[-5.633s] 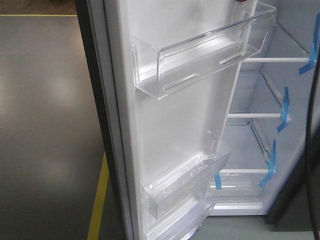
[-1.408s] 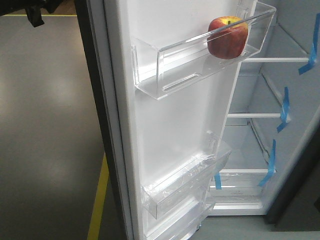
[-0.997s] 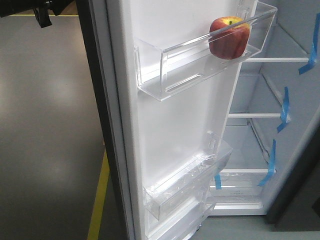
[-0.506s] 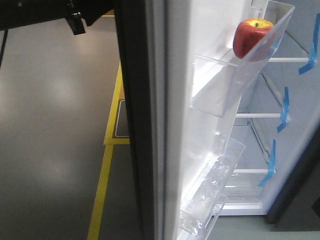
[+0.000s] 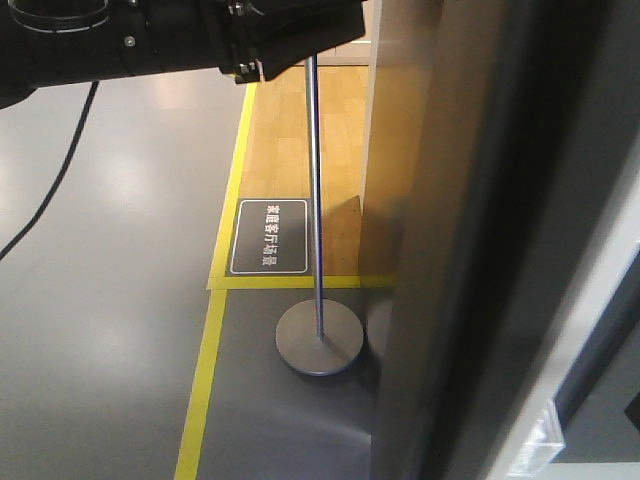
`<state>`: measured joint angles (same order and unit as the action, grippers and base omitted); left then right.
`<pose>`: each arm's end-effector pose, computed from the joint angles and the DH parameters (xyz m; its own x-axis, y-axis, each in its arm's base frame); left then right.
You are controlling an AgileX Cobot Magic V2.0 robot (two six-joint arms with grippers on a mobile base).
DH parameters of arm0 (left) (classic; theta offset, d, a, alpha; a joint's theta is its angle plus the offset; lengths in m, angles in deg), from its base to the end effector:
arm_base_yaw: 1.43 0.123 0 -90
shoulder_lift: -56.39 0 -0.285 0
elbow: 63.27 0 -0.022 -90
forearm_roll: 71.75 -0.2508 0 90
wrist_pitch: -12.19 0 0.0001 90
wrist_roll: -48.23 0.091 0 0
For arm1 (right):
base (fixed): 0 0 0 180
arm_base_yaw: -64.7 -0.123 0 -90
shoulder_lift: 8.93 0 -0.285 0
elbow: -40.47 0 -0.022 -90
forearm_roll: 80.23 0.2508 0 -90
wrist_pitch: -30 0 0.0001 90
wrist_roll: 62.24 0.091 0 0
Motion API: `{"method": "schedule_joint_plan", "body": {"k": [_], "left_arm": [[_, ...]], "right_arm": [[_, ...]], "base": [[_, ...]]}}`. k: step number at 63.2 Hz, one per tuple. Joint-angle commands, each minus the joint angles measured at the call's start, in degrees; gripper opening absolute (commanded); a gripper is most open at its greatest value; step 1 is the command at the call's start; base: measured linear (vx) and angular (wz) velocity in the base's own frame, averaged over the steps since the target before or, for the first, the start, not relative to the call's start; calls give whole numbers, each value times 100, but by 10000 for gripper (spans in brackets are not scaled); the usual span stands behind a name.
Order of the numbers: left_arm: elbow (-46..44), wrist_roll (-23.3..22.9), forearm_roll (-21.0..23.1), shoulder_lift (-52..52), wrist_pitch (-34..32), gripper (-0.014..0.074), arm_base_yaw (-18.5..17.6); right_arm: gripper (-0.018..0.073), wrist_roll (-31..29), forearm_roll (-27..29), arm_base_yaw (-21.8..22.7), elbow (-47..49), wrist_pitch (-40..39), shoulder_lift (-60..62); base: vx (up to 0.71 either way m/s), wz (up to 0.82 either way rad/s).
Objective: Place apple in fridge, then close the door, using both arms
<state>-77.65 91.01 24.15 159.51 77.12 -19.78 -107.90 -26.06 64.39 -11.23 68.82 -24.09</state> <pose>0.3094 -0.1891 0.4374 -0.7368 -0.1551 -0.6581 0.6660 0.0012 -0.7459 0.0249 0.0464 0.3134 -0.0499 0.0226 -0.9985 -0.5114 0.8582 0.0449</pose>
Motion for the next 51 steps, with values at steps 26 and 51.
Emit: {"method": "schedule_joint_plan", "body": {"k": [26, 51], "left_arm": [[-183, 430, -294, -254, -1233, 342, 977], [-183, 436, -324, -254, -1369, 342, 1060]], "right_arm": [[181, -61, 170, 27, 179, -1116, -816], [531, -831, 202, 27, 1101, -2637, -2797]], "base": [[0, 0], [0, 0]]}}
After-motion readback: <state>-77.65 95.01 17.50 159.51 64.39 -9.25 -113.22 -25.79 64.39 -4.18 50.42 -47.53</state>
